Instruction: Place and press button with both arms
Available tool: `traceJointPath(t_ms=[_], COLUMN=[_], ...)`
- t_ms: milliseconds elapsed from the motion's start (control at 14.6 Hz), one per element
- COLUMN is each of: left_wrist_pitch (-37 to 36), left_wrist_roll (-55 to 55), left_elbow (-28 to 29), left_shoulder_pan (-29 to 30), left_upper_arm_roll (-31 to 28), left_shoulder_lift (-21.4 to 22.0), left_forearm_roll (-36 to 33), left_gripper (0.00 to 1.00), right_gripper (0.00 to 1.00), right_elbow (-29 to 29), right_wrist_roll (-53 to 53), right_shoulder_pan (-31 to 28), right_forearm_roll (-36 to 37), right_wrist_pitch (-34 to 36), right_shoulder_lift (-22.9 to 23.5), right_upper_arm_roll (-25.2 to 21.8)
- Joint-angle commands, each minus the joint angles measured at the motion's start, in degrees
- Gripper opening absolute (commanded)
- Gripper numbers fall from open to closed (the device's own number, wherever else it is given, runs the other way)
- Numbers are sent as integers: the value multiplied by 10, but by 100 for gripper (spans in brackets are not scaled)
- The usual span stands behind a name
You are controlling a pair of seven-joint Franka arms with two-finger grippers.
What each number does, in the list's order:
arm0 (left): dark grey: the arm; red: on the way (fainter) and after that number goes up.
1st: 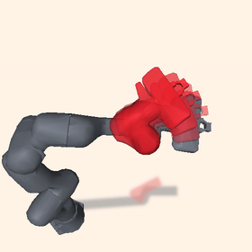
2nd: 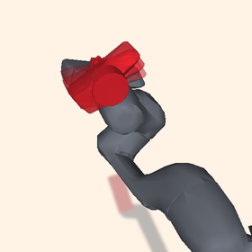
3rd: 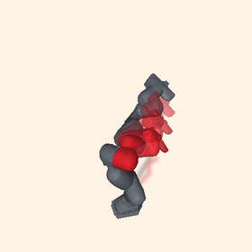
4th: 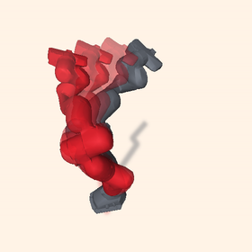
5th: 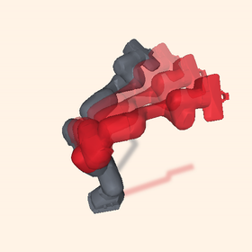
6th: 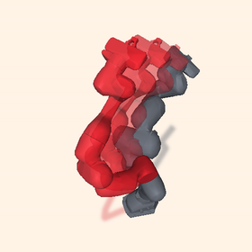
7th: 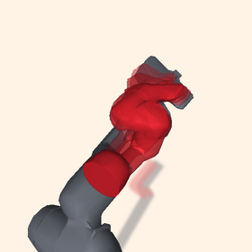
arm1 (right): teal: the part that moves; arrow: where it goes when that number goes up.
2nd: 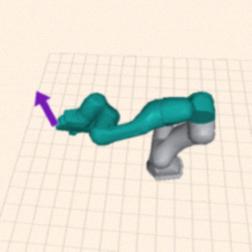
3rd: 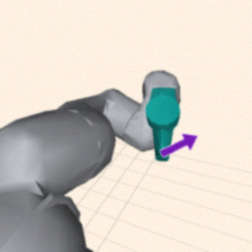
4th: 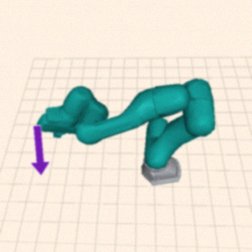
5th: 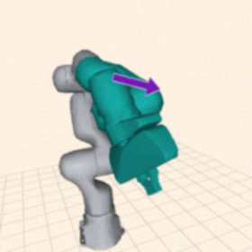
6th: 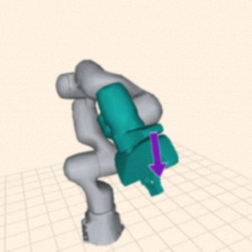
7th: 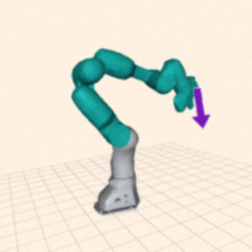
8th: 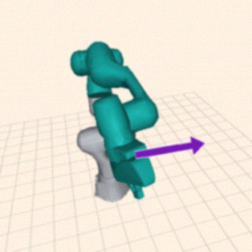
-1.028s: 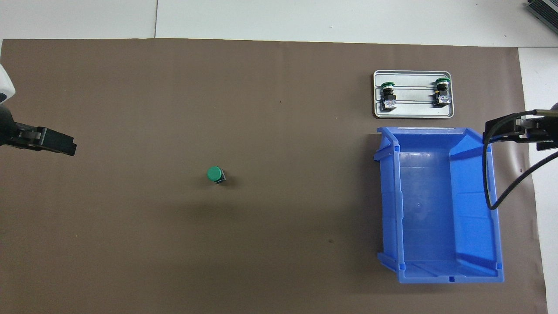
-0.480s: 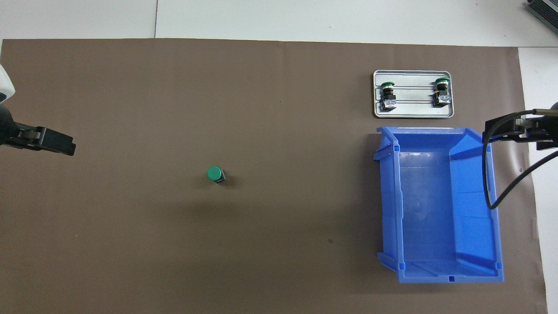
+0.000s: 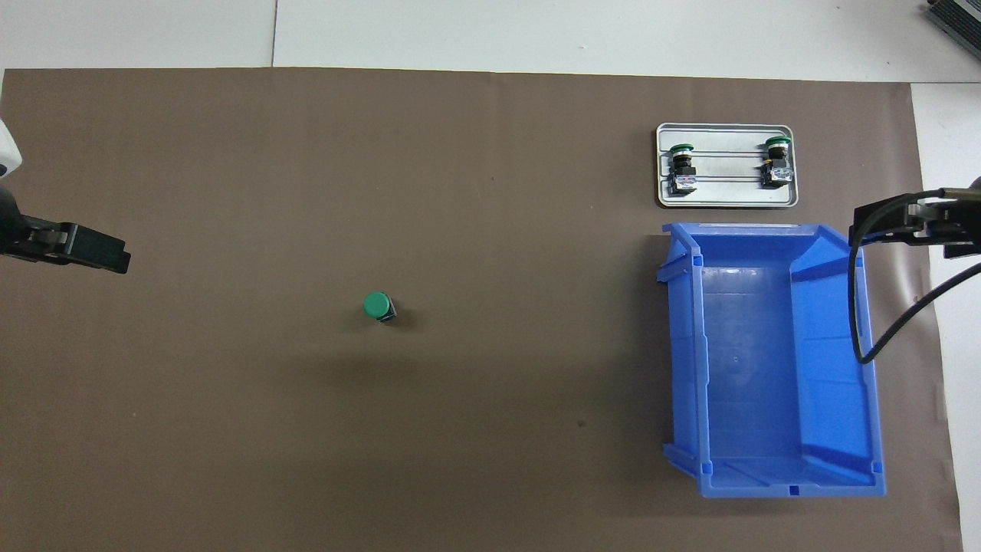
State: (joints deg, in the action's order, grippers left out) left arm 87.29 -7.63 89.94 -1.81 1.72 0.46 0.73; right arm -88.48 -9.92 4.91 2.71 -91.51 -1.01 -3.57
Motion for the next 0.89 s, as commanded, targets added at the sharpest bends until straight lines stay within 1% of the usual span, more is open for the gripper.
traceJointPath(t_ms=[0,137,274,343,480,617,754,822], left_wrist_pitch=[10,11,11,11,11,11,10,11], left_wrist_roll=[1,1,1,1,1,1,1,1], left_elbow=[22,22,22,22,22,22,22,22], left_shoulder_pan=[9,9,9,9,9,9,9,9], left_upper_arm_roll=[6,6,6,6,6,6,6,6], left_shoulder_lift=[16,16,16,16,16,16,17,16], left_forearm_roll=[-11,-11,-11,-11,-11,-11,-11,-11], left_gripper=[100,100,100,100,100,100,100,100], right_gripper=[100,100,100,100,100,100,100,100], right_elbow=[-18,-21,-24,-23,-23,-23,-22,-21], right_wrist_roll=[-32,-68,-106,-134,-180,-234,-250,-251], right_shoulder_pan=[21,71,133,158,227,289,354,376], right_forearm_roll=[-13,-14,-20,-44,-73,-73,-70,-64], right_wrist_pitch=[-56,-68,-95,-114,-177,-240,-313,-346], right_shoulder_lift=[-1,15,35,49,86,124,166,186], right_upper_arm_roll=[4,6,6,6,6,6,6,6])
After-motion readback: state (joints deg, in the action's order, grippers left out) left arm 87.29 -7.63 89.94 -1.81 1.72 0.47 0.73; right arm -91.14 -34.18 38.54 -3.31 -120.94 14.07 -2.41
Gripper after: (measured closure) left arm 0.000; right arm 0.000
